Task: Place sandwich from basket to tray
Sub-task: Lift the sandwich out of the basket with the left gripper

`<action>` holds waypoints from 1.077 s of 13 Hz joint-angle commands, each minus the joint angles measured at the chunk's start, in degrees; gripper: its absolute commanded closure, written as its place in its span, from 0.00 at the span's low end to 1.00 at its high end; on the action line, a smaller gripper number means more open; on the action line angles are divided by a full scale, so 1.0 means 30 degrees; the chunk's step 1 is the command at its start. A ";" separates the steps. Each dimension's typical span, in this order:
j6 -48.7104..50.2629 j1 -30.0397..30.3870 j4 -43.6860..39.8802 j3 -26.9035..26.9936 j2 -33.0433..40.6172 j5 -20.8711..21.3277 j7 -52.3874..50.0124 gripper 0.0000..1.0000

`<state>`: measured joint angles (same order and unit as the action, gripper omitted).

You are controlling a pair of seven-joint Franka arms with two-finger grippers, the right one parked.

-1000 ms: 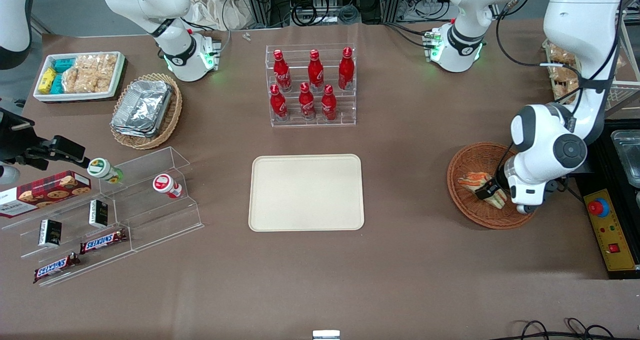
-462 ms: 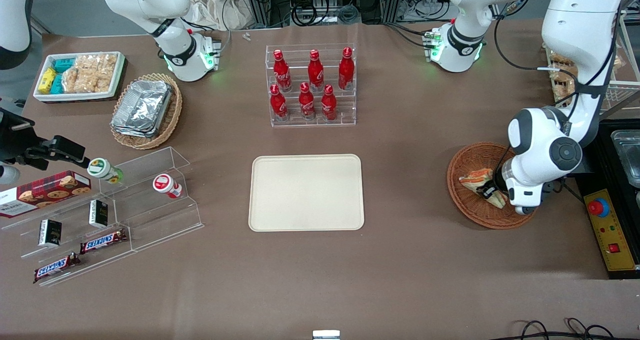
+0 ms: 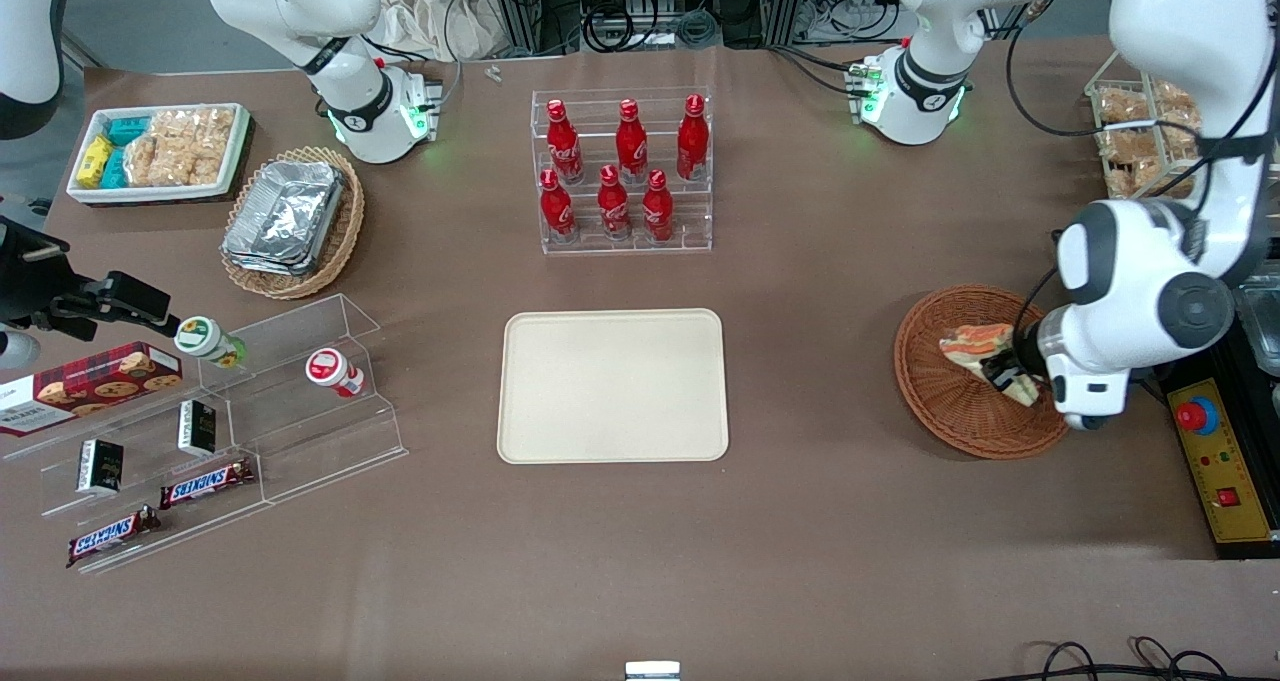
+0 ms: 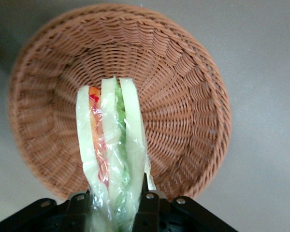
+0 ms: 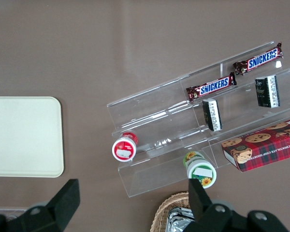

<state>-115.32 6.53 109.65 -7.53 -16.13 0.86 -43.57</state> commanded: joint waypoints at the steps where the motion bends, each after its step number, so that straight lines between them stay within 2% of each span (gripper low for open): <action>1: 0.4874 -0.0096 -0.3430 -0.0214 0.0543 0.0096 0.0019 1.00; 4: 0.7587 -0.0360 -0.6281 -0.0623 0.0425 -0.0051 0.0517 1.00; 7: 0.8086 -0.0741 -0.6667 -0.1382 0.0425 0.0152 0.1567 1.00; 8: 0.8233 -0.0916 -0.6668 -0.1590 0.0368 -0.0049 0.2472 0.97; 10: 0.8002 -0.2112 -0.6727 -0.2351 -0.0041 0.0007 0.2046 0.98; 12: 0.7302 -0.4509 -0.6756 -0.2500 -0.0481 0.0300 0.1078 1.00; 14: 0.5576 -0.5630 -0.6785 -0.2529 -0.1182 0.0126 0.1339 0.94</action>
<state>-96.26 -7.54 91.47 -15.58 -17.13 0.92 -39.40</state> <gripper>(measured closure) 0.841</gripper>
